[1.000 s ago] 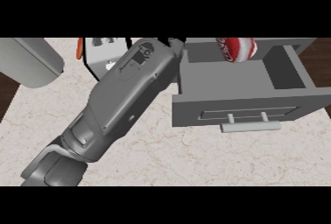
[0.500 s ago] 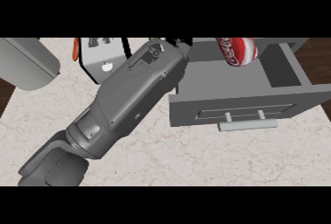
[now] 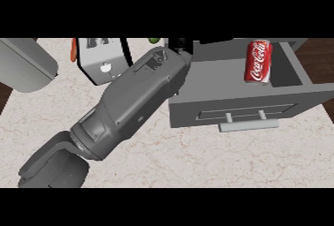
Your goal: Pick up the can, place it into the drawer and close the drawer
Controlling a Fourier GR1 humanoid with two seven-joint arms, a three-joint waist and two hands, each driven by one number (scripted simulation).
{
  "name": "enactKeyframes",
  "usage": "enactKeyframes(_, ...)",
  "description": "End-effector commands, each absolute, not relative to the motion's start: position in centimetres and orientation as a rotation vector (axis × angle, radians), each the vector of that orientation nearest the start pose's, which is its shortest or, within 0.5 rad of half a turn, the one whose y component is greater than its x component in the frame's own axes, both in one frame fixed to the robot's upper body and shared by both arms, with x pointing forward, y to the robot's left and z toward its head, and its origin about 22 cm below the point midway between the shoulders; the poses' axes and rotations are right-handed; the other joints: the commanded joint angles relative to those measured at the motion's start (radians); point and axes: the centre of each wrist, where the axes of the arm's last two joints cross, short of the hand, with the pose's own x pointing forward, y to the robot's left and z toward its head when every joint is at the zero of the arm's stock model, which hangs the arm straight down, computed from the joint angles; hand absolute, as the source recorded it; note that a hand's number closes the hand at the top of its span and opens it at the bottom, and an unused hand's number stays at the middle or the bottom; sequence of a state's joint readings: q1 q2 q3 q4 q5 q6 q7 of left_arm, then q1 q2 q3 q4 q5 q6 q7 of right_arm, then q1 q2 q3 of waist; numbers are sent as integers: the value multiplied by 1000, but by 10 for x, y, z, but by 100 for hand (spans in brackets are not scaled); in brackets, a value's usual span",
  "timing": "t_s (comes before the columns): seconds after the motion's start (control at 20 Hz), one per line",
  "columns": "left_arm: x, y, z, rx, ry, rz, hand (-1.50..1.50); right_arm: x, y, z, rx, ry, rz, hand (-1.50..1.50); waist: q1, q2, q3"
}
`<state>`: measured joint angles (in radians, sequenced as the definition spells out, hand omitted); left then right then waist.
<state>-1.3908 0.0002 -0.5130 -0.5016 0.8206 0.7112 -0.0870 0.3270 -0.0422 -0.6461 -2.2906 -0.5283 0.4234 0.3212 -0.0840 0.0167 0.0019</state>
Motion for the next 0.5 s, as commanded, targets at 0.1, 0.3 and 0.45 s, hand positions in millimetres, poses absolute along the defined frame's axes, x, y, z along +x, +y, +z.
enactKeyframes(0.1,421,-7,161,49,-1635,45,-150,81,-350,136,-102,-1815,-111,-150,-13,0,0)
enactKeyframes(0.3,417,-19,176,47,-1631,65,-150,87,-366,132,-125,-1798,-86,-150,-5,-2,0)
enactKeyframes(0.45,418,-16,171,43,-1638,69,-150,101,-350,135,-108,-1815,-99,-150,-5,5,0)
